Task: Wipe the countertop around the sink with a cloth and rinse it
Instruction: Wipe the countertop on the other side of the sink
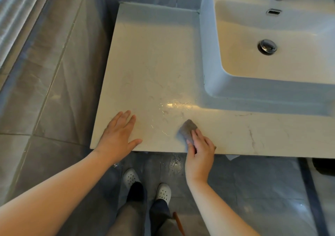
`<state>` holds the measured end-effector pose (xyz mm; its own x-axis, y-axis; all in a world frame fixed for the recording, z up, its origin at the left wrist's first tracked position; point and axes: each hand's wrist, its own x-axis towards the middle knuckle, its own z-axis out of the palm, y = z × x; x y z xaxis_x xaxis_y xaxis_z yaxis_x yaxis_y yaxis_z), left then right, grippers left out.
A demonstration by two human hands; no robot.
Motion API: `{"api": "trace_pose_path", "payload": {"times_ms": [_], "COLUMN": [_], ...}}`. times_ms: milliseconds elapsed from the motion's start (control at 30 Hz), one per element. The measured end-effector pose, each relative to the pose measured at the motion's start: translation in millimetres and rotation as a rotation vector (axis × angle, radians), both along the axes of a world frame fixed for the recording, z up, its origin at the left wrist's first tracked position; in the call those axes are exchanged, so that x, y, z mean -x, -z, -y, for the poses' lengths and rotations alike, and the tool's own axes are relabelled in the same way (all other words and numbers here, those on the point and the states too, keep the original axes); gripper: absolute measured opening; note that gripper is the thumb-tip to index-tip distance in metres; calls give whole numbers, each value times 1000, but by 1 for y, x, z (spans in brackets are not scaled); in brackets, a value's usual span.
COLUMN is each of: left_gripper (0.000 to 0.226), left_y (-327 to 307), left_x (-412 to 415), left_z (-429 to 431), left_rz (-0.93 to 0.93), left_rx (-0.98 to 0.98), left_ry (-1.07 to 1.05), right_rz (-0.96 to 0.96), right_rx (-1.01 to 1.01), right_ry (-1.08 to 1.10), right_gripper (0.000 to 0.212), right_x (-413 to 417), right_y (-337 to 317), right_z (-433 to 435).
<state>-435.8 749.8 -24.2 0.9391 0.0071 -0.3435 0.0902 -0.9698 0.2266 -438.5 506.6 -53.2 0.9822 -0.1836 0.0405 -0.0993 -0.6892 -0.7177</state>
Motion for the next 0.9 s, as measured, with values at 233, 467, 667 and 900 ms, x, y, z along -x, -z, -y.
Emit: {"api": "trace_pose_path", "payload": {"times_ms": [233, 467, 667, 900], "left_gripper": [81, 81, 81, 82], "left_y": [-1, 0, 2, 10], "left_x": [1, 1, 3, 6], "left_z": [0, -1, -3, -8], "left_rz": [-3, 7, 15, 43], "left_rx": [-18, -60, -41, -65], "left_ry": [10, 41, 37, 42], "right_rz": [-45, -65, 34, 6], "right_rx": [-125, -543, -144, 49], "right_ry": [-210, -2, 40, -5], "right_gripper": [36, 28, 19, 33], "right_x": [29, -15, -113, -141], "right_y": [-6, -53, -39, -7], "right_z": [-39, -22, 26, 10]}}
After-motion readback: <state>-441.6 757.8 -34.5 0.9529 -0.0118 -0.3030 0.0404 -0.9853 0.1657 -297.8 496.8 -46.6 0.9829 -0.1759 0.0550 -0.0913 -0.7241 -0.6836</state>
